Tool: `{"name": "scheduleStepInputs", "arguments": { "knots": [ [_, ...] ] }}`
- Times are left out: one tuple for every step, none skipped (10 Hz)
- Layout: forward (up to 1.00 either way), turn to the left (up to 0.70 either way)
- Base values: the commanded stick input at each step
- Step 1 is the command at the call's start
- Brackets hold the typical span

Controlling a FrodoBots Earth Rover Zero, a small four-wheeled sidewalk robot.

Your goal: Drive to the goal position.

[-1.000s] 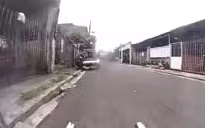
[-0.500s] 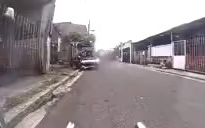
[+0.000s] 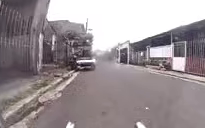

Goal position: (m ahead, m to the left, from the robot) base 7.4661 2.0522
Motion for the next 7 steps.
{"name": "scheduleStepInputs", "arguments": {
  "knots": [
    [0.7, 0.0],
    [0.7, 0.0],
    [0.7, 0.0],
    [0.7, 0.0],
    [0.7, 0.0],
    [0.7, 0.0],
    [0.7, 0.0]
  ]
}}
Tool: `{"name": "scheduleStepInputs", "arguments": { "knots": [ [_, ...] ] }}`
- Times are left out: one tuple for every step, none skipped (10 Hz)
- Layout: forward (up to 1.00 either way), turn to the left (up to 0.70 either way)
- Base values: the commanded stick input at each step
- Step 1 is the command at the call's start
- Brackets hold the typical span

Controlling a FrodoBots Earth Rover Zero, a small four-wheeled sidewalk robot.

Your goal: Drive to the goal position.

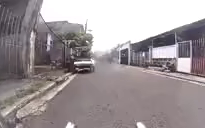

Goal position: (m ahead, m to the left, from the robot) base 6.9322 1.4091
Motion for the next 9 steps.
{"name": "scheduleStepInputs", "arguments": {
  "knots": [
    [0.7, 0.0],
    [0.7, 0.0],
    [0.7, 0.0],
    [0.7, 0.0],
    [0.7, 0.0],
    [0.7, 0.0],
    [0.7, 0.0],
    [0.7, 0.0],
    [0.7, 0.0]
  ]
}}
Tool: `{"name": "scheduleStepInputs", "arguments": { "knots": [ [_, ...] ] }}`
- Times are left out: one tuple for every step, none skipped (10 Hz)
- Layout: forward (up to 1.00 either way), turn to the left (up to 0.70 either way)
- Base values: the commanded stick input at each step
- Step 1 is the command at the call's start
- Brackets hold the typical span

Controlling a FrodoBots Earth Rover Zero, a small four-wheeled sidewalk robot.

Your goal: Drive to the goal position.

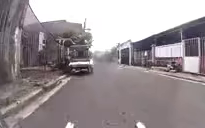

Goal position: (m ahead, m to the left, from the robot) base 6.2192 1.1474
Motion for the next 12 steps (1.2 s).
{"name": "scheduleStepInputs", "arguments": {
  "knots": [
    [0.7, 0.0],
    [0.7, 0.0],
    [0.7, 0.0],
    [0.7, 0.0],
    [0.7, 0.0],
    [0.7, 0.0],
    [0.7, 0.0],
    [0.7, 0.0],
    [0.7, 0.0],
    [0.7, 0.0],
    [0.7, 0.0],
    [0.7, 0.0]
  ]
}}
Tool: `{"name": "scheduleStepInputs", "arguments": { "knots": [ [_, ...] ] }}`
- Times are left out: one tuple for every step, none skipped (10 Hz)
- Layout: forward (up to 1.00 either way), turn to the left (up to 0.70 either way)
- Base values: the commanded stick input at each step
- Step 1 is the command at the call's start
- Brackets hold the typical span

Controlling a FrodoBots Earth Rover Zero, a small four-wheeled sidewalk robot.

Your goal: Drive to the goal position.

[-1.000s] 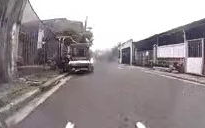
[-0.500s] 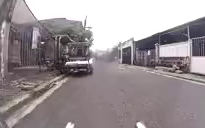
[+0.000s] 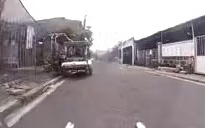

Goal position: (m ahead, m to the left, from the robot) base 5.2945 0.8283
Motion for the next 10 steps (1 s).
{"name": "scheduleStepInputs", "arguments": {
  "knots": [
    [0.7, 0.0],
    [0.7, 0.0],
    [0.7, 0.0],
    [0.7, 0.0],
    [0.7, 0.0],
    [0.7, 0.0],
    [0.7, 0.0],
    [0.7, 0.04],
    [0.7, 0.14],
    [0.7, 0.14]
  ]
}}
